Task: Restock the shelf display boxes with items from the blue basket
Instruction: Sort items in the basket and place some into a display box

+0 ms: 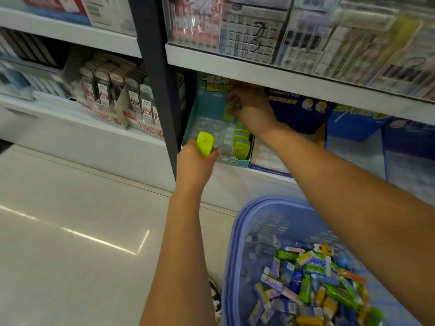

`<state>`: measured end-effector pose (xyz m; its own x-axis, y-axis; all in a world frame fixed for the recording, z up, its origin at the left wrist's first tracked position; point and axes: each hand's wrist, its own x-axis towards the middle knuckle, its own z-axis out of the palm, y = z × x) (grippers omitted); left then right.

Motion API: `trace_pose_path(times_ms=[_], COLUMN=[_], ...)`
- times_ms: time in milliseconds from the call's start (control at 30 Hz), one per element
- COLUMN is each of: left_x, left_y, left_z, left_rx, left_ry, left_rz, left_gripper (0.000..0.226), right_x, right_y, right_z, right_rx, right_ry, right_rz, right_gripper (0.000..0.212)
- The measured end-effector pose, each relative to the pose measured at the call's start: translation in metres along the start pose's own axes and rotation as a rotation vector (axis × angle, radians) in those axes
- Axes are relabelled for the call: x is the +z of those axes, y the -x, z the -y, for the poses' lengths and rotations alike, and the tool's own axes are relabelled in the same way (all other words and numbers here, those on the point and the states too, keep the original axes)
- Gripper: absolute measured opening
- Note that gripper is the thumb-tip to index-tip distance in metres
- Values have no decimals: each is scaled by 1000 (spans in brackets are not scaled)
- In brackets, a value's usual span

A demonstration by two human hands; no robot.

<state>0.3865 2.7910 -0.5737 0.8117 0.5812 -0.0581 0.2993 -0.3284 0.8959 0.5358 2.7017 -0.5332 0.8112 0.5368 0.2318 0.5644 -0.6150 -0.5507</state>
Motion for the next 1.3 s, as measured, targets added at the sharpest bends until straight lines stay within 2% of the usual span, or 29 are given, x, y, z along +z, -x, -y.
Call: trace_pose_path(times_ms=[200, 267, 400, 500, 633, 700, 800, 867, 933, 967, 1067, 1167, 1233, 1300], left_x=[1, 1, 0, 0, -1, -1, -1, 0, 1, 2, 5, 6, 9, 13], left_y=[-4, -4, -6, -7, -5, -3, 1, 2, 3, 4, 4, 3, 4, 8], left_z=[6, 7, 8, 10, 9, 5, -4, -9, -13, -15, -18, -15, -12, -8], left_rx=[6, 1, 11, 25, 45, 60, 104, 143, 181, 196, 205, 190, 198, 248], left_ry=[38, 66, 73, 61, 54, 65, 75, 57, 65, 73, 49, 4, -173, -332], left_rz=[2, 9, 22, 23, -5, -27, -40, -39, -30, -20, -13, 5, 82, 159], left_gripper=[22, 22, 24, 24, 22, 22, 25, 25, 26, 29, 31, 40, 51, 48], right_x=[-5, -5, -2, 3, 4, -1, -13, -19, -25, -27, -31, -31, -27, -21], right_y=[-10, -4, 4, 2, 5, 6, 14, 30, 47, 54, 51, 34, 21, 15], right_z=[-5, -5, -5, -1, 6, 9, 22, 32, 45, 47, 41, 27, 16, 7], right_rx=[18, -13, -79, -38, -72, -24, 74, 62, 95, 92, 87, 140, 145, 135], right_ry=[139, 172, 419, 488, 639, 593, 371, 58, -347, -426, -414, -325, -164, -50], right_rz=[143, 108, -27, -29, 8, 53, 74, 72, 208, 280, 300, 134, 62, 60], right_gripper=[31, 26, 24, 25, 26, 25, 30, 27, 15, 10, 18, 22, 25, 28])
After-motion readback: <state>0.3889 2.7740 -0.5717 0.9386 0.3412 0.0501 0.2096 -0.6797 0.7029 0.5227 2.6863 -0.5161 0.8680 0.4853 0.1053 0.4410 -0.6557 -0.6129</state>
